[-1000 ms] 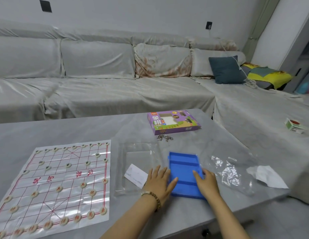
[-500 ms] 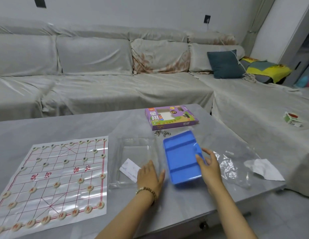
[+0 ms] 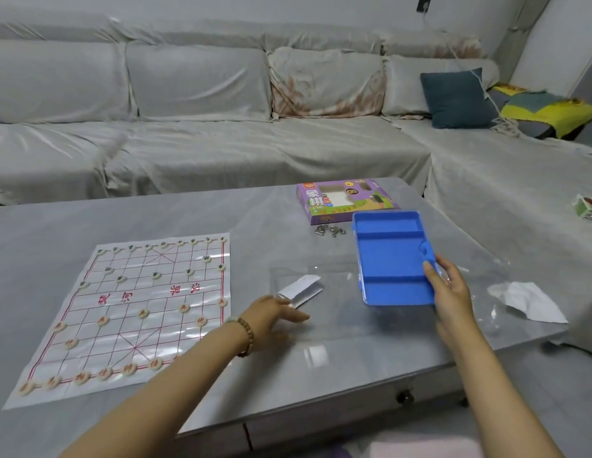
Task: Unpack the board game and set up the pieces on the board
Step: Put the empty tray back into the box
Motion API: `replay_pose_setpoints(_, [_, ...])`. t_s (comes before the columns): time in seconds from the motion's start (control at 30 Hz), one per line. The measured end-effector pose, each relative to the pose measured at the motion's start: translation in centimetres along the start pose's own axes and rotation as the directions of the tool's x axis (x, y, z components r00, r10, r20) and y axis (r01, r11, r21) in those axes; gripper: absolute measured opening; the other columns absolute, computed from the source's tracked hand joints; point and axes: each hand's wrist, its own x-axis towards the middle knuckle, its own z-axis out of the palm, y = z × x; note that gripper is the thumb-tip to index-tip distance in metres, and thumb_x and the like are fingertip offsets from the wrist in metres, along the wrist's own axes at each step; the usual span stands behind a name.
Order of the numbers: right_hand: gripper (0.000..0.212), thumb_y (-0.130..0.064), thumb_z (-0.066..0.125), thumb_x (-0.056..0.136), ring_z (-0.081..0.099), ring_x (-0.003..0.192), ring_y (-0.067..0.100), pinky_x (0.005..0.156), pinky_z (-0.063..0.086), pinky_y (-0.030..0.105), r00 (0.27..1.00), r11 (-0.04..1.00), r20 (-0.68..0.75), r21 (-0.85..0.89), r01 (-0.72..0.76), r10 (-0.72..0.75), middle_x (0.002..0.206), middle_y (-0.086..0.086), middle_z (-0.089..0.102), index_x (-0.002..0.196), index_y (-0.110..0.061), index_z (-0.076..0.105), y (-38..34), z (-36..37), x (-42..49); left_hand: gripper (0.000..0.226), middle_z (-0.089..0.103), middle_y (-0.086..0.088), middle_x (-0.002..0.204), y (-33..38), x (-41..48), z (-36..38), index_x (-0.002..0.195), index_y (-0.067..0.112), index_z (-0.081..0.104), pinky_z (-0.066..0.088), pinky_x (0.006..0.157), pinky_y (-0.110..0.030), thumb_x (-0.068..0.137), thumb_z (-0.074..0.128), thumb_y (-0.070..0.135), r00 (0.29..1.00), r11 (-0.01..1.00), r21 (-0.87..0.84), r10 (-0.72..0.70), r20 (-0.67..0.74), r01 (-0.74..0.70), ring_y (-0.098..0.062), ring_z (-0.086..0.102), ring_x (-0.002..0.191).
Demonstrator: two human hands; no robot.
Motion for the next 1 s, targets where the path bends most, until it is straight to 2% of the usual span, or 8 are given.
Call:
replay_pose_setpoints(0.1, [0.024,-0.021,0.057,0.093,0.061,0.088,0.009,0.067,0.051,0.025,0.999,1.000,0.027,0.012,-0.027,0.027,0.110,-0.003,0.062,0.115,-0.029,0.055,0.3,0.3,-0.1,0.054,0.039,0.002,0.146,-1.3,-0.6,-1.4,0.137,0.035,0.043,0.021,0.109,-0.028,0.086,0.053,0.050,0.987,0.978,0.146,-0.138,-0.084,0.149,-0.020,0.031,0.136])
replay_pose_setpoints(0.17, [0.024,-0.020,0.058,0.093,0.061,0.087,0.009,0.065,0.054,0.023,0.999,1.000,0.037,0.003,-0.030,0.030,0.111,-0.002,0.061,0.114,-0.030,0.055,0.5,0.5,-0.1,0.080,0.039,0.007,0.146,-0.5,-1.0,-1.4,0.140,0.033,0.039,0.023,0.109,-0.030,0.073,0.021,0.075,0.960,0.962,0.137,-0.209,-0.184,0.235,-0.020,0.031,0.135])
replay_pose_setpoints(0.33, [0.028,-0.020,0.057,0.094,0.059,0.099,0.017,0.081,0.051,0.029,0.999,1.000,0.031,-0.020,-0.009,0.009,0.119,-0.001,0.058,0.120,-0.028,0.054,1.0,1.4,0.3,0.072,-0.002,0.007,0.158,5.7,-0.6,4.0,0.149,0.034,0.000,0.002,0.115,-0.044,0.086,0.003,0.070,0.946,0.948,-0.039,-0.318,-0.069,0.316,-0.022,-0.001,0.145])
replay_pose_setpoints(0.43, [0.035,-0.019,0.057,0.094,0.055,0.112,0.017,0.093,0.045,0.032,0.999,0.995,0.046,-0.099,0.008,-0.003,0.126,-0.001,0.056,0.129,-0.023,0.053,1.8,2.1,0.4,0.117,-0.020,0.009,0.155,6.4,-0.2,6.2,0.147,0.036,-0.012,-0.015,0.111,-0.053,0.043,-0.030,0.087,0.928,0.923,-0.152,-0.366,-0.071,0.353,-0.022,-0.027,0.140])
replay_pose_setpoints(0.57, [0.035,-0.025,0.058,0.093,0.055,0.119,0.020,0.104,0.043,0.042,0.998,0.983,0.067,-0.181,-0.009,0.021,0.128,0.000,0.058,0.128,-0.024,0.054,2.7,2.7,0.7,0.116,0.013,0.010,0.152,5.1,-0.3,6.0,0.143,0.040,0.016,-0.011,0.113,-0.052,0.046,-0.029,0.085,0.924,0.947,-0.125,-0.317,-0.214,0.295,-0.024,-0.018,0.143])
replay_pose_setpoints(0.7, [0.032,-0.019,0.056,0.094,0.058,0.103,0.017,0.085,0.048,0.032,0.994,0.994,0.090,-0.088,-0.058,0.066,0.118,-0.003,0.056,0.126,-0.021,0.055,1.6,3.5,0.8,0.084,0.035,0.005,0.134,3.0,0.1,5.7,0.116,0.026,0.046,0.000,0.116,-0.043,0.069,-0.008,0.070,0.906,0.951,-0.221,-0.280,-0.318,0.216,-0.016,0.002,0.144])
replay_pose_setpoints(0.9, [0.022,-0.013,0.057,0.092,0.060,0.077,0.011,0.063,0.047,0.025,0.970,0.987,0.207,-0.126,-0.100,0.125,0.098,0.000,0.063,0.113,-0.021,0.057,1.5,4.5,-0.1,0.086,0.044,0.000,0.134,-1.6,1.4,3.8,0.111,0.014,0.054,0.014,0.114,-0.036,0.073,0.001,0.070,0.901,0.954,-0.246,-0.251,-0.355,0.169,-0.017,0.017,0.142])
replay_pose_setpoints(1.0, [0.023,-0.012,0.055,0.093,0.060,0.078,0.011,0.064,0.047,0.023,0.957,0.981,0.255,-0.172,-0.092,0.135,0.100,0.001,0.064,0.113,-0.022,0.058,1.6,5.3,-0.9,0.088,0.033,0.000,0.143,-2.1,1.8,2.9,0.129,0.022,0.043,0.011,0.115,-0.038,0.073,0.004,0.078,0.892,0.960,-0.154,-0.274,-0.361,0.233,-0.020,0.011,0.143])
